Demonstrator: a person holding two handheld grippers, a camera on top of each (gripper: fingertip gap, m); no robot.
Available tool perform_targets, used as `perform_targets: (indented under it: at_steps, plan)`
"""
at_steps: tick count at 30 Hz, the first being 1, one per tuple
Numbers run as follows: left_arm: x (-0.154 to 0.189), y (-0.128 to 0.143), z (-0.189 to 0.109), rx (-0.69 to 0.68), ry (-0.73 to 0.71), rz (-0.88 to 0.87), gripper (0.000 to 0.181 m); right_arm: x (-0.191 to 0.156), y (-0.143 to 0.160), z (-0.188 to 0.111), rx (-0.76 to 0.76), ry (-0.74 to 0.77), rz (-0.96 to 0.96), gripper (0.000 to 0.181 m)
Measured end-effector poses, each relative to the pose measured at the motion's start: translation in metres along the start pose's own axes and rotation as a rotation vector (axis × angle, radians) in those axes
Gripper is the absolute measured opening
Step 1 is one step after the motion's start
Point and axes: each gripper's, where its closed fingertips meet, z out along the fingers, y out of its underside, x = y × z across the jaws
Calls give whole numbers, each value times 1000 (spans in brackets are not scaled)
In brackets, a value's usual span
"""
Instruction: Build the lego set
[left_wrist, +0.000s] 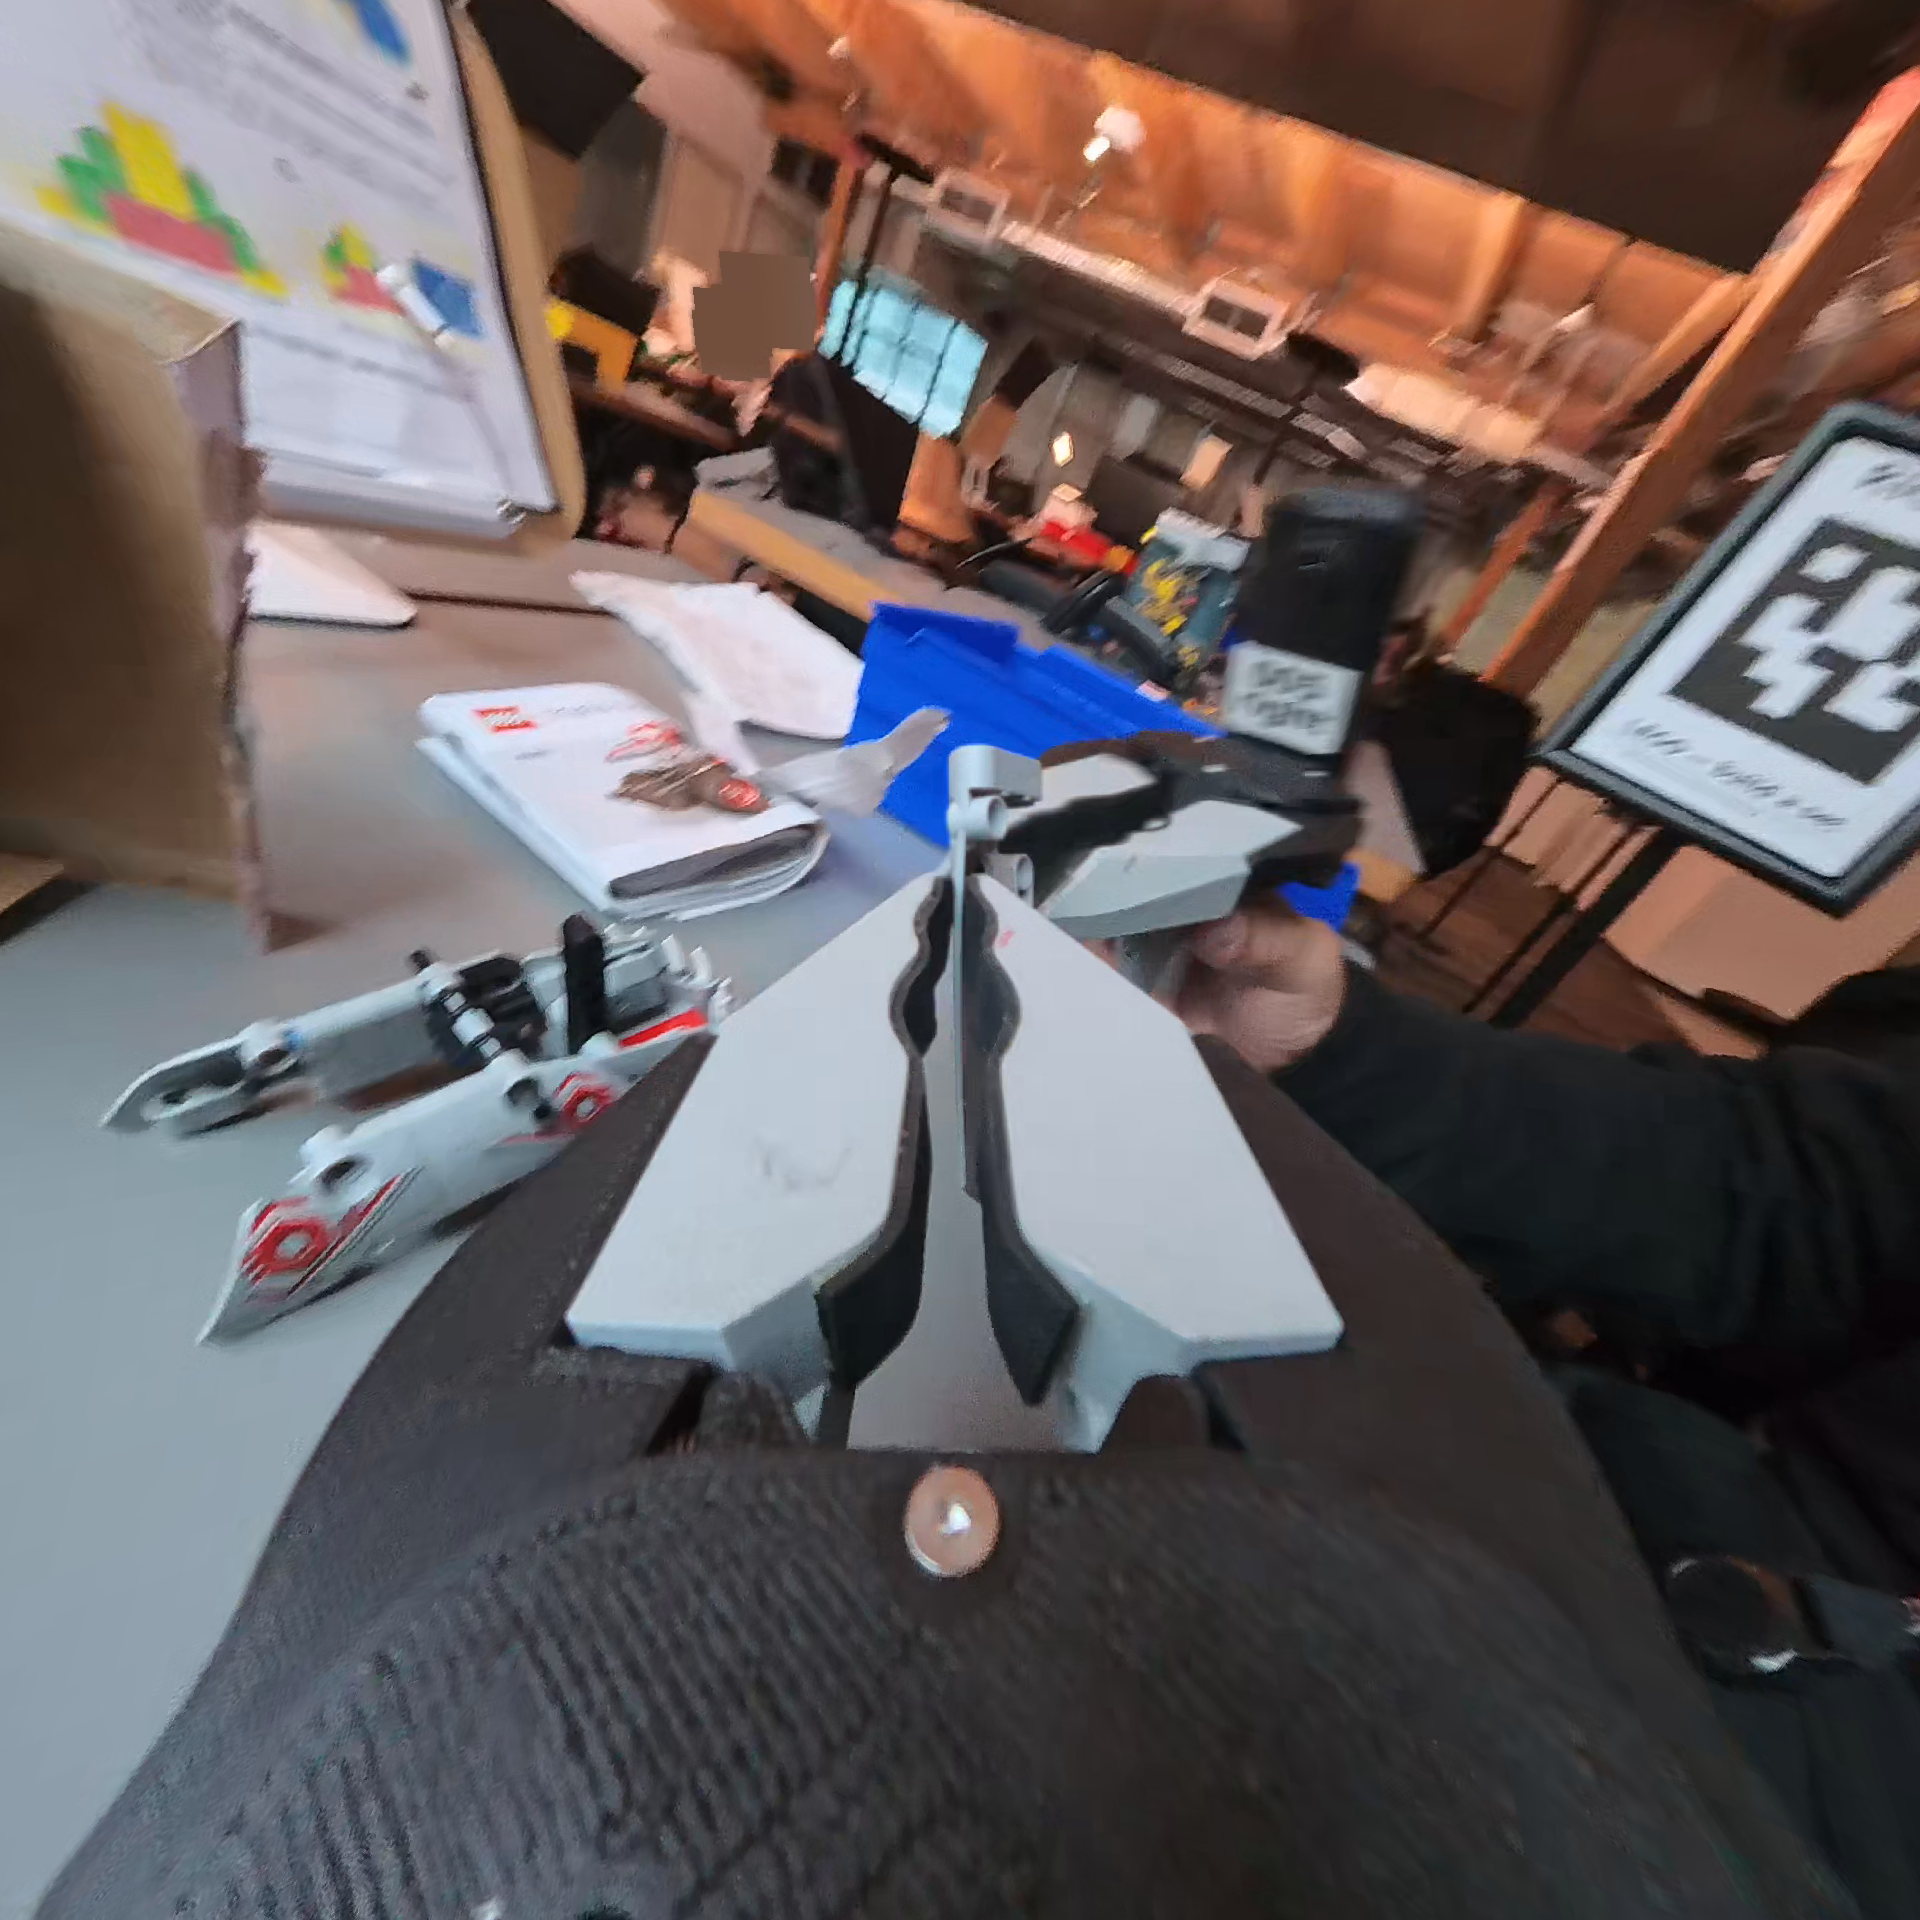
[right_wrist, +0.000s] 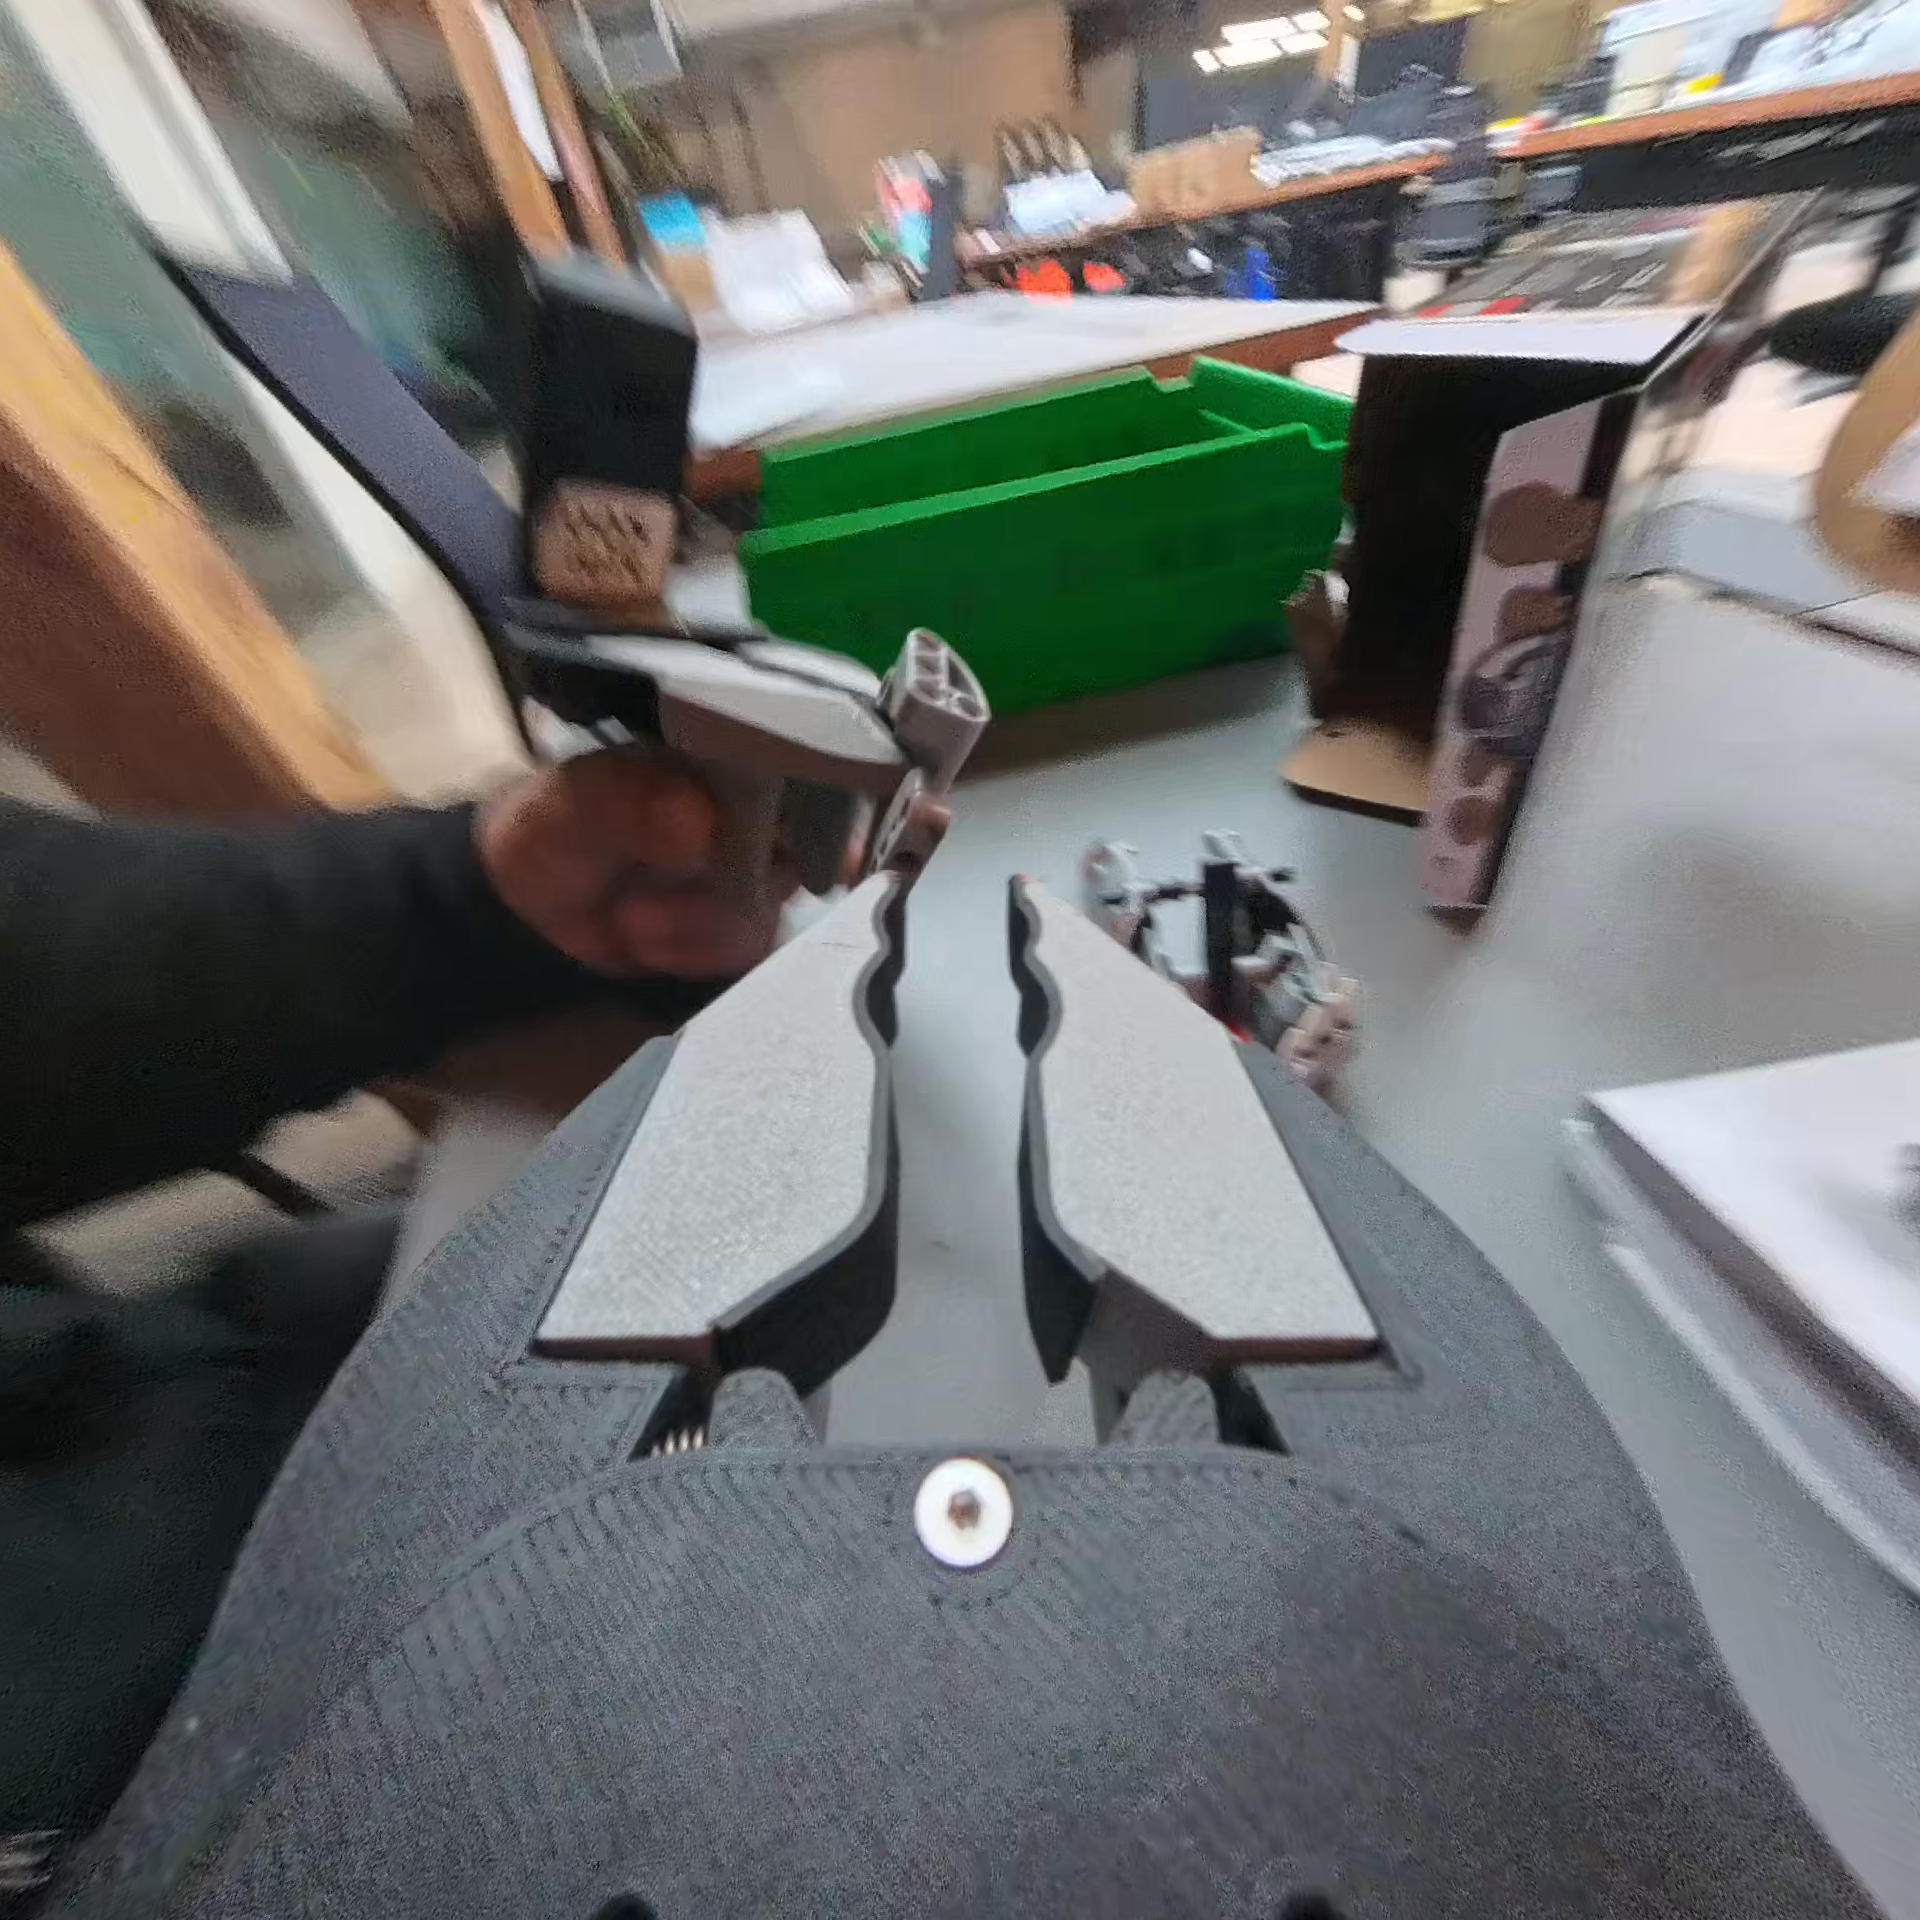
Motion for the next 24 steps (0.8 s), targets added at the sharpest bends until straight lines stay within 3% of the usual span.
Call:
perform_targets:
  at_steps: [2, 5, 14, 19, 21, 24]
  plan:
    - [12, -6, 0, 40, 57, 21, 0, -13, -14, -4, 102, -158, 153, 20]
    - [14, -7, 0, 49, 60, 36, 0, -21, -20, -7, 140, -273, 239, 7]
    - [6, -6, -1, 46, 4, 53, 0, -9, -8, 1, 76, -137, 159, 2]
    - [6, -9, -2, 61, -2, 59, 0, -13, -11, 0, 97, -182, 192, 4]
    - [6, -7, -1, 51, -2, 60, 0, -19, -16, -1, 120, -224, 192, 17]
    - [6, -4, 0, 34, -18, 87, 0, -12, -10, 3, 84, -166, 167, 4]
